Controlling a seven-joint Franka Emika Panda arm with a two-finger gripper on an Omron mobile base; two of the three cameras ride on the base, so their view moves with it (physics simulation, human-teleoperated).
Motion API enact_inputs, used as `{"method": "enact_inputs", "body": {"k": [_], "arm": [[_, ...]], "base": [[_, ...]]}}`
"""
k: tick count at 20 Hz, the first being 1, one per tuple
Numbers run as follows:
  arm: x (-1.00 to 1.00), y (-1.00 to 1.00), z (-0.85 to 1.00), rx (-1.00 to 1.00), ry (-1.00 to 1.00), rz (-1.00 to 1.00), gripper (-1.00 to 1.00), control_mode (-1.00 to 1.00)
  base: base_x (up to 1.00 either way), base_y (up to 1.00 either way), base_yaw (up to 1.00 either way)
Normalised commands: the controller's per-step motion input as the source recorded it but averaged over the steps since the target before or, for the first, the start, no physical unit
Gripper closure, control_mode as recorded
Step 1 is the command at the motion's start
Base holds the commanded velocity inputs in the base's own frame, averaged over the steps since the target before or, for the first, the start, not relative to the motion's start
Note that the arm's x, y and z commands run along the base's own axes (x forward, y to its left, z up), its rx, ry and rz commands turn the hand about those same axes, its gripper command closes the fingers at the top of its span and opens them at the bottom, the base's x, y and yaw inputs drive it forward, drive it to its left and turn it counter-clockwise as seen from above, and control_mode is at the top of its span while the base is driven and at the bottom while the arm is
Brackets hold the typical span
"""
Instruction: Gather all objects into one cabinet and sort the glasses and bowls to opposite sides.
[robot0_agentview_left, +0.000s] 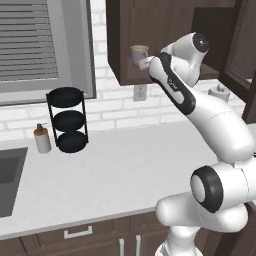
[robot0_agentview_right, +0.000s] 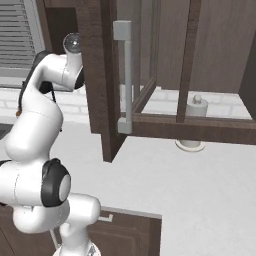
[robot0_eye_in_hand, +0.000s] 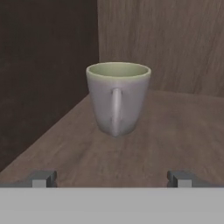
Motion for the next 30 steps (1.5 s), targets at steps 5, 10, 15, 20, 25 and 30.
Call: {"method": "enact_inputs", "body": {"k": [5, 10, 15, 20, 25, 30], "arm": [[0.35, 0.07, 0.0, 0.0, -0.01, -0.03, -1.0, -1.0], [0.35, 0.07, 0.0, 0.0, -0.01, -0.03, -1.0, -1.0], [0.2, 0.02, 0.0, 0.0, -0.02, -0.01, -1.0, -1.0], [0.09, 0.01, 0.0, 0.0, -0.02, 0.0, -1.0, -1.0], [0.11, 0.0, 0.0, 0.0, 0.0, 0.0, -1.0, -1.0], [0.12, 0.0, 0.0, 0.0, 0.0, 0.0, -1.0, -1.0]], "base": [[0.0, 0.0, 0.0], [0.0, 0.0, 0.0], [0.0, 0.0, 0.0], [0.0, 0.0, 0.0], [0.0, 0.0, 0.0], [0.0, 0.0, 0.0]]}}
